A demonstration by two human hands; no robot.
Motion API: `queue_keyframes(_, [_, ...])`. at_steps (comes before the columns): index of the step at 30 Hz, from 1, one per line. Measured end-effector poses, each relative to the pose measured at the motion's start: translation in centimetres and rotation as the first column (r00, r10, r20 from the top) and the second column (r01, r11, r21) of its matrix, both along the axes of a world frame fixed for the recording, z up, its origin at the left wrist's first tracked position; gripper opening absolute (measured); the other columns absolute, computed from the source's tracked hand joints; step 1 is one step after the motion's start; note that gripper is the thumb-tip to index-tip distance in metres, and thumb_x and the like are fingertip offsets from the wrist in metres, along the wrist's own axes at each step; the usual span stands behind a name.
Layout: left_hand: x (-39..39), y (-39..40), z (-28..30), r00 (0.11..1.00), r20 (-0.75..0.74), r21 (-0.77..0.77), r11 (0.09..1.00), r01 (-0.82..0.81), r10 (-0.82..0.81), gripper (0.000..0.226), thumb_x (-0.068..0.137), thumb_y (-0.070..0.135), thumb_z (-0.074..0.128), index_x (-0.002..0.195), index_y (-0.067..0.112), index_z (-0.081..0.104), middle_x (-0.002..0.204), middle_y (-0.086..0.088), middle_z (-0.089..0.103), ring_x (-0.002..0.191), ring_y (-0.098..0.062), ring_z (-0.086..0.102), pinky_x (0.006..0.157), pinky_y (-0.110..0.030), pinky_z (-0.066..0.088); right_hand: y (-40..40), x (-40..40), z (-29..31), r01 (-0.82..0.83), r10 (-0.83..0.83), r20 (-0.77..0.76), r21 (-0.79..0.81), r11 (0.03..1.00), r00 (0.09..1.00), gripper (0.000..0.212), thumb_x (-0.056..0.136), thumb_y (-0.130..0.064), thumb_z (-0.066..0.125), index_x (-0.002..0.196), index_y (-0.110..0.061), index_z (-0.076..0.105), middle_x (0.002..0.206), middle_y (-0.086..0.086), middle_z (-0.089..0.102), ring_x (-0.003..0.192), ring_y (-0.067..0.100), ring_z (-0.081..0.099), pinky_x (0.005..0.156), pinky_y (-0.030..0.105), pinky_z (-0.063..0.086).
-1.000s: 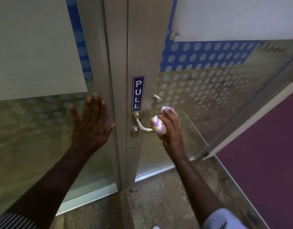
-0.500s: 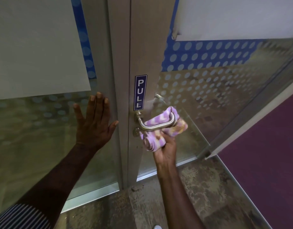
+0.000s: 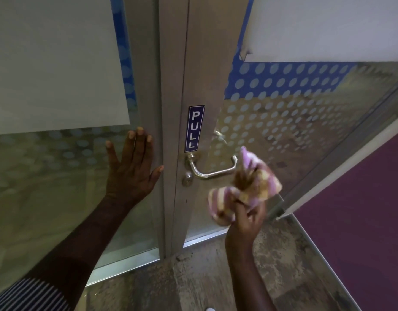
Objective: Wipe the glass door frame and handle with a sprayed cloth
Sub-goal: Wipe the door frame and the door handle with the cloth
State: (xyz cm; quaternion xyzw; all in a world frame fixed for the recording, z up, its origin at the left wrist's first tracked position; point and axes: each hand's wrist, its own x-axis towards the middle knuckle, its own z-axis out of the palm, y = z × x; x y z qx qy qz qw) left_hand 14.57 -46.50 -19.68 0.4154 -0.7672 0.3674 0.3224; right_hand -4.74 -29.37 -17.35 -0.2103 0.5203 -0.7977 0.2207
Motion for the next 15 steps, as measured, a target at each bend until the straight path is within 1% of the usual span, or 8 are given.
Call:
queue_keyframes(1, [0.0, 0.0, 0.0, 1.0, 0.004, -0.004, 1.0, -0.004, 0.004, 0.086, 0.103, 0.053, 0.037, 0.16, 0.0, 0.001, 0.168, -0.019, -0.016, 0.156, -0.032, -0.014, 0.12, -0.062, -0.016, -1.3, -0.3, 1.0, 0.011, -0.012, -0.137, -0.008, 1.0, 0.991, 0.065, 0.072, -0.023, 0.072, 0.129, 0.004, 0.056, 0.105, 0.01, 0.069, 0.091, 0.008, 0.067, 0.081, 0.027, 0.056])
queue_keyframes(3, [0.0, 0.0, 0.1, 1.0, 0.008, -0.002, 1.0, -0.007, 0.007, 0.086, 0.103, 0.052, 0.038, 0.16, -0.001, 0.001, 0.168, -0.019, -0.016, 0.156, -0.033, -0.014, 0.12, -0.062, -0.016, -4.4, -0.1, 1.3, -0.012, 0.048, -0.488, 0.077, 0.997, 0.872, 0.072, 0.082, -0.022, 0.069, 0.148, -0.011, 0.041, 0.136, 0.015, 0.058, 0.124, 0.023, 0.06, 0.106, 0.049, 0.048])
queue_keyframes(4, [0.0, 0.0, 0.1, 1.0, 0.005, 0.003, 1.0, -0.003, 0.003, 0.087, 0.102, 0.052, 0.038, 0.16, 0.0, 0.001, 0.167, -0.019, -0.017, 0.156, -0.032, -0.015, 0.12, -0.062, -0.016, -6.0, 0.3, 0.8, 0.021, 0.087, -0.643, 0.159, 0.987, 0.761, 0.079, 0.086, -0.019, 0.067, 0.155, -0.015, 0.03, 0.151, 0.019, 0.047, 0.138, 0.033, 0.047, 0.113, 0.058, 0.04])
queue_keyframes(6, [-0.1, 0.2, 0.2, 1.0, -0.006, 0.004, 1.0, 0.003, -0.003, 0.086, 0.103, 0.051, 0.037, 0.16, 0.0, 0.0, 0.168, -0.019, -0.017, 0.156, -0.032, -0.014, 0.12, -0.062, -0.016, -8.4, 2.4, -0.6, 0.184, 0.165, -0.852, 0.289, 0.939, 0.497, 0.086, 0.089, -0.016, 0.063, 0.16, -0.004, 0.016, 0.165, 0.026, 0.024, 0.153, 0.038, 0.025, 0.121, 0.058, 0.027])
queue_keyframes(8, [-0.1, 0.2, 0.2, 1.0, -0.007, 0.001, 1.0, 0.012, -0.012, 0.084, 0.103, 0.049, 0.037, 0.16, -0.001, 0.001, 0.168, -0.019, -0.015, 0.156, -0.033, -0.013, 0.12, -0.062, -0.015, -9.4, 4.9, -2.0, 0.387, 0.219, -0.942, 0.306, 0.87, 0.254, 0.078, 0.09, -0.016, 0.061, 0.156, 0.006, 0.025, 0.164, 0.03, 0.022, 0.154, 0.04, 0.022, 0.126, 0.053, 0.02])
queue_keyframes(9, [0.0, 0.3, 0.2, 1.0, -0.003, 0.0, 1.0, 0.015, -0.015, 0.084, 0.103, 0.049, 0.036, 0.16, -0.001, 0.001, 0.168, -0.02, -0.015, 0.156, -0.033, -0.013, 0.12, -0.062, -0.015, -9.6, 5.6, -2.5, 0.452, 0.253, -0.95, 0.311, 0.836, 0.185, 0.074, 0.089, -0.016, 0.062, 0.153, 0.007, 0.032, 0.161, 0.031, 0.027, 0.153, 0.041, 0.025, 0.126, 0.051, 0.02])
queue_keyframes(13, [0.0, 0.5, 0.4, 1.0, -0.007, 0.018, 1.0, 0.021, -0.021, 0.085, 0.102, 0.05, 0.037, 0.16, 0.0, 0.0, 0.167, -0.019, -0.017, 0.156, -0.033, -0.014, 0.12, -0.061, -0.017, -9.2, 5.3, -3.0, 0.529, 0.298, -0.951, 0.294, 0.796, 0.08, 0.065, 0.083, -0.012, 0.067, 0.142, 0.008, 0.049, 0.15, 0.032, 0.046, 0.142, 0.043, 0.045, 0.12, 0.051, 0.033])
queue_keyframes(15, [-0.1, 0.5, 0.4, 1.0, -0.013, 0.026, 0.999, 0.025, -0.024, 0.087, 0.102, 0.05, 0.038, 0.16, 0.0, -0.002, 0.167, -0.018, -0.018, 0.156, -0.032, -0.015, 0.12, -0.06, -0.018, -8.9, 4.9, -2.9, 0.514, 0.313, -0.947, 0.302, 0.803, 0.067, 0.064, 0.079, -0.012, 0.068, 0.138, 0.008, 0.054, 0.143, 0.032, 0.053, 0.136, 0.043, 0.051, 0.117, 0.05, 0.038])
